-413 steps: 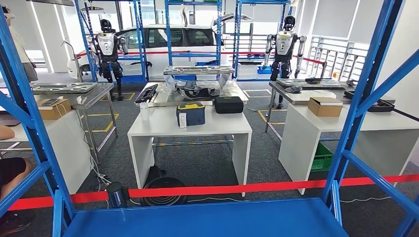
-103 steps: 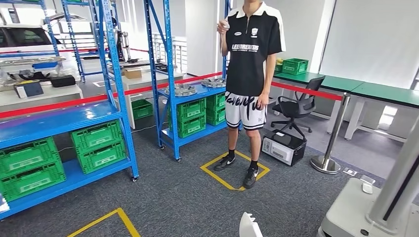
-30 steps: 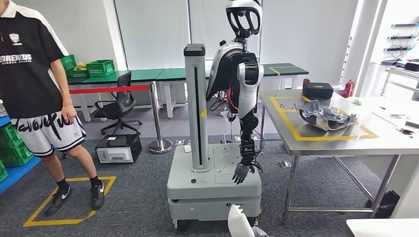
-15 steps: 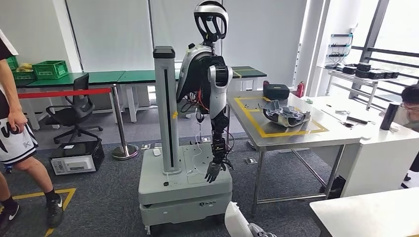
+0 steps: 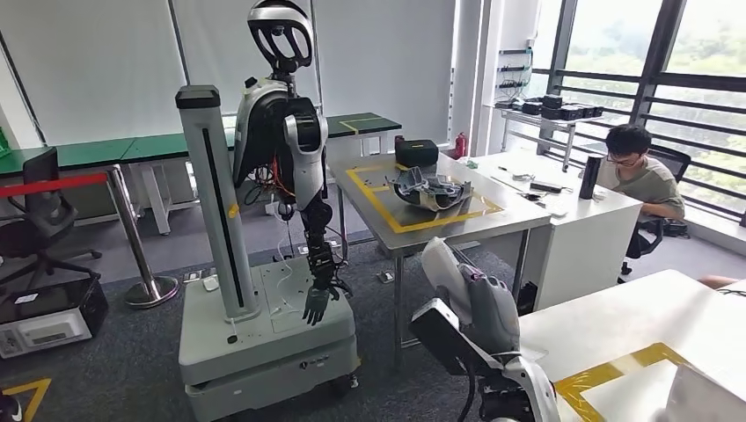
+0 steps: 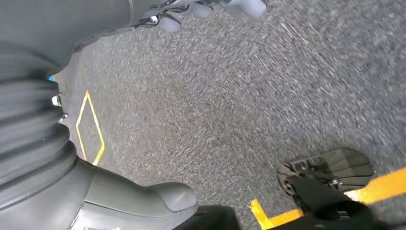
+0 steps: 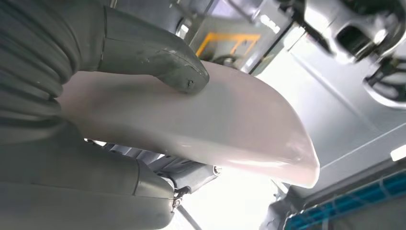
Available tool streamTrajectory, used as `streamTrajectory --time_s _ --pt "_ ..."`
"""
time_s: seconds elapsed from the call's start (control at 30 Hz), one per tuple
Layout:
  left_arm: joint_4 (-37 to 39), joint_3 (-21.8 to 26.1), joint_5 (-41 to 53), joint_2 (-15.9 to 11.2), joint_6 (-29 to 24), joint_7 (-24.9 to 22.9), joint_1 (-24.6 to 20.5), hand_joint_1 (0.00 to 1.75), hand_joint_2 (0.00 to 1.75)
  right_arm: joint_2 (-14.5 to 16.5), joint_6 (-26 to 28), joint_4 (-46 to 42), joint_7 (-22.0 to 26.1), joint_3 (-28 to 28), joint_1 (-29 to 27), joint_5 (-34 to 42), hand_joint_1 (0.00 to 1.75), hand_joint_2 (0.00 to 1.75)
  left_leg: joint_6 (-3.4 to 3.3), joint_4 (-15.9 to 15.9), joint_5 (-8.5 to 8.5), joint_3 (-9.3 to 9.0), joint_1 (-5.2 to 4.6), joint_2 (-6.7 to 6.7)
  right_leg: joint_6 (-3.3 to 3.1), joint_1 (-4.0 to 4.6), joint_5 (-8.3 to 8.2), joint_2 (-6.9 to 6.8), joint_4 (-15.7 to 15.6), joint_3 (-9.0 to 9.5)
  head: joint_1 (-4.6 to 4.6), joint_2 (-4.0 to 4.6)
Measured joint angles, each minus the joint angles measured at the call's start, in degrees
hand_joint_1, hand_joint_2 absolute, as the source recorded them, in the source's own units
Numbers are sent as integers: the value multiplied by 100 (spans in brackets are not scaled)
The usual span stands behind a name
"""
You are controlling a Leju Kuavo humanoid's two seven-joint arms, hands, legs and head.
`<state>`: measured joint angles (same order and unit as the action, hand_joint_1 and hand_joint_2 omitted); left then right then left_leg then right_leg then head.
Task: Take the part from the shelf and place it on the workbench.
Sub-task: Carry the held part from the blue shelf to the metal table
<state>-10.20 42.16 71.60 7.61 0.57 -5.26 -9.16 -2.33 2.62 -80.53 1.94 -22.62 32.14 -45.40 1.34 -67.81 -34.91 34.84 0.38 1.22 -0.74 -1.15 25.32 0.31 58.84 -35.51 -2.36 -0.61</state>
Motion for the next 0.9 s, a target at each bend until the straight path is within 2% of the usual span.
streamTrajectory --time_s 0.03,0.07,0.1,0.13,0.17,0.2,0.27,0.3,0.37,0.4,0.43,0.5,0.57,0.6,0.63,0.67,0.73,0.8,0.87,0.9 --pt "3 0 10 2 0 -8 13 0 175 -3 4 147 1 53 101 -3 175 175 11 -354 -140 164 8 -66 -5 -2 -7 62 1 -7 0 0" --pt "7 0 20 2 0 -19 23 0 175 -7 10 291 4 103 171 -12 175 175 18 -596 -190 283 15 -92 -2 -3 -10 132 4 -11 0 0" --pt "9 0 31 2 0 -30 30 0 175 -10 15 426 10 148 222 -28 175 175 22 -653 -132 324 22 -103 5 -8 -13 205 8 -12 0 0" --pt "10 0 37 2 -1 -36 33 0 175 -13 19 555 20 184 265 -50 175 175 23 -495 30 270 31 -120 17 -16 -16 279 15 -13 0 0" --pt "10 0 38 1 -1 -38 35 0 175 -14 25 666 31 206 308 -70 175 175 26 -164 258 137 46 -178 36 -29 -15 353 25 -14 0 0" --pt "13 0 38 1 -2 -39 43 0 175 -14 35 769 43 215 352 -86 175 175 30 192 433 -10 70 -336 67 -42 -17 423 35 -24 0 0" --pt "18 -1 38 0 -2 -39 63 0 175 -13 57 956 57 224 430 -106 175 175 21 701 593 -218 95 -623 159 -60 -44 571 51 -86 2 -1" --pt "21 -1 38 0 -3 -44 76 0 175 -13 71 1040 61 227 452 -117 175 175 2 771 579 -243 92 -691 216 -71 -74 648 40 -123 2 -1" --pt "21 -1 38 4 -7 -53 87 0 175 -20 91 1195 67 236 467 -138 175 175 -74 805 608 -245 80 -568 318 -97 -140 774 -7 -173 4 -1" --pt "20 0 38 5 -9 -56 89 0 175 -26 104 1262 68 242 473 -146 175 175 -120 825 630 -250 85 -491 345 -88 -125 696 24 -208 12 -1" --pt "18 0 38 5 -9 -55 88 0 175 -30 117 1328 69 248 487 -152 175 175 -167 847 650 -256 86 -411 358 -71 -52 549 146 -279 20 -1" --pt "14 0 45 -4 -9 -55 93 0 175 -27 152 1458 69 252 517 -168 175 175 -237 869 663 -260 60 -238 358 -29 263 169 773 -578 37 0" --pt "13 0 67 -12 -3 -53 106 0 175 -21 185 1599 72 252 515 -188 175 175 -268 866 655 -256 21 -62 355 -23 523 47 1480 -899 39 0" --pt "14 -1 82 -13 2 -47 109 0 175 -21 195 1663 74 252 508 -198 175 175 -276 863 651 -255 6 23 347 -20 524 31 1597 -942 40 0" --pt "14 -2 99 -13 8 -39 107 0 175 -21 201 1718 78 252 506 -201 175 175 -279 859 646 -255 -4 105 331 -13 431 8 1482 -865 40 0" --pt "14 -4 114 -13 14 -30 103 0 175 -21 206 1762 81 252 511 -201 175 175 -280 856 640 -258 -12 181 310 -1 281 -37 1177 -686 40 0" --pt "11 -21 132 -16 36 -18 91 0 175 -21 234 1825 96 252 542 -185 175 175 -259 843 618 -264 -38 318 238 52 45 -264 391 -247 39 -1" --pt "8 -52 152 -21 64 -14 81 0 175 -31 280 1889 125 252 576 -155 175 175 -210 843 602 -272 -63 432 157 109 -15 -380 27 -56 38 -1" --pt "5 -86 184 -23 87 -13 66 0 175 -73 325 1960 151 256 586 -122 175 175 -154 860 596 -289 -69 535 91 121 -49 -263 5 -63 39 -1" --pt "4 -102 202 -25 97 -14 55 0 175 -95 353 1988 161 259 584 -106 175 175 -122 839 569 -284 -60 504 61 107 -70 -206 -20 -60 39 -1"
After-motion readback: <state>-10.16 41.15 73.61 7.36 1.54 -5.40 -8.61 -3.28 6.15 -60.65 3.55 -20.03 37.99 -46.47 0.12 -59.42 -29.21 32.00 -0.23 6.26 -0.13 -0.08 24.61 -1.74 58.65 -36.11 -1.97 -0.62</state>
